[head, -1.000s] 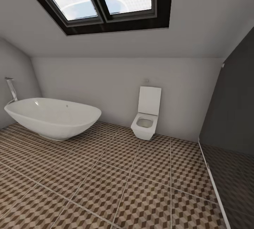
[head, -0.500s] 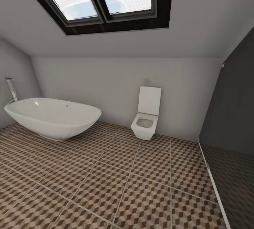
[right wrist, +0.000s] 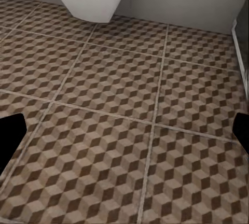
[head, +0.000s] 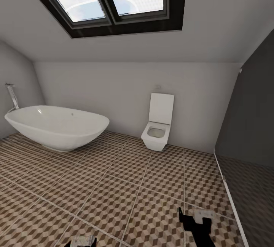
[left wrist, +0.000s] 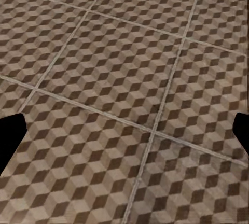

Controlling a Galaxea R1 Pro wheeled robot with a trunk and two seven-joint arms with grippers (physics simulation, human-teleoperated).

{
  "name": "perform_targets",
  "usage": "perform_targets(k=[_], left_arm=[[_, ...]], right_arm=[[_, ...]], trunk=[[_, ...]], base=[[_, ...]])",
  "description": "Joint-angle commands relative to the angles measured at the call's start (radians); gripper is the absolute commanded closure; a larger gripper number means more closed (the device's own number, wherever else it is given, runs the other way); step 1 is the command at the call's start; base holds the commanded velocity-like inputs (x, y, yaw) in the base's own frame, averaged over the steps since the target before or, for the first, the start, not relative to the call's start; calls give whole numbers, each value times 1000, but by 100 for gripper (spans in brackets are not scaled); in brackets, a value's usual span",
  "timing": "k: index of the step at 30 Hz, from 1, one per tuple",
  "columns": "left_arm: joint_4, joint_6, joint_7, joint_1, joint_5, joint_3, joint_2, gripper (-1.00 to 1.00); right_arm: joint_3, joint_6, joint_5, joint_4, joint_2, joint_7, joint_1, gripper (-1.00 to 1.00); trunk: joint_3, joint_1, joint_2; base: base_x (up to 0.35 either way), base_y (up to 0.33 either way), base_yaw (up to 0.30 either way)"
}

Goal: Take the four mousetraps from the cabinet in the bathroom and place them on the bathroom floor. Make sure all four end up on the same floor surface, and ensure that at least two of them are either under or directly next to the same bathroom sink.

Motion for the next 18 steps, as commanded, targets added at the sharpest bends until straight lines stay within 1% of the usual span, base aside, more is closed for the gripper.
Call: perform_targets(k=[1, 2, 3, 4, 5, 8, 9, 12, 14, 15, 18], left_arm=[[-16, 20, 0, -7, -1, 2, -1, -100], [-21, 35, 0, -13, -1, 2, -1, -100], [-27, 79, 3, -33, -1, 1, -1, -100], [-28, 99, 5, -43, -2, 1, -1, -100], [-28, 140, 8, -66, -2, 2, -1, -100], [-20, 187, 11, -99, -2, 2, 0, -100], [-16, 205, 13, -118, -3, 2, 2, -100], [-39, 215, 27, -144, -6, 3, 6, -100], [-76, 206, 37, -150, -7, 3, 16, -100], [-103, 201, 41, -153, -6, 4, 31, -100], [-139, 197, 45, -155, -6, 4, 50, -100]], right_arm=[[0, 28, 5, -31, 0, -3, -8, -100], [0, 41, 5, -41, 0, -3, -15, -100], [0, 71, 6, -56, 0, -3, -35, -100], [0, 84, 7, -61, 1, -3, -45, -100], [0, 108, 9, -69, 1, -3, -68, -100], [0, 137, 14, -75, 1, -2, -100, -100], [0, 150, 18, -77, 2, -2, -116, -100], [7, 161, 38, -80, 2, 0, -137, -100], [24, 159, 55, -82, 2, 1, -142, -100], [42, 153, 68, -83, 2, 1, -144, -100], [78, 140, 81, -84, 0, 1, -145, -100]], trunk=[[-1, 0, -1], [-1, 0, -1], [-1, 0, -1], [-1, 0, -1], [-1, 0, -1], [-1, 0, -1], [-1, 0, -1], [-1, 0, -1], [-1, 0, -1], [-1, 0, -1], [-1, 0, -1]], base=[[0, 0, 0], [0, 0, 0], [0, 0, 0], [0, 0, 0], [0, 0, 0], [0, 0, 0], [0, 0, 0], [0, 0, 0], [0, 0, 0], [0, 0, 0], [0, 0, 0]])
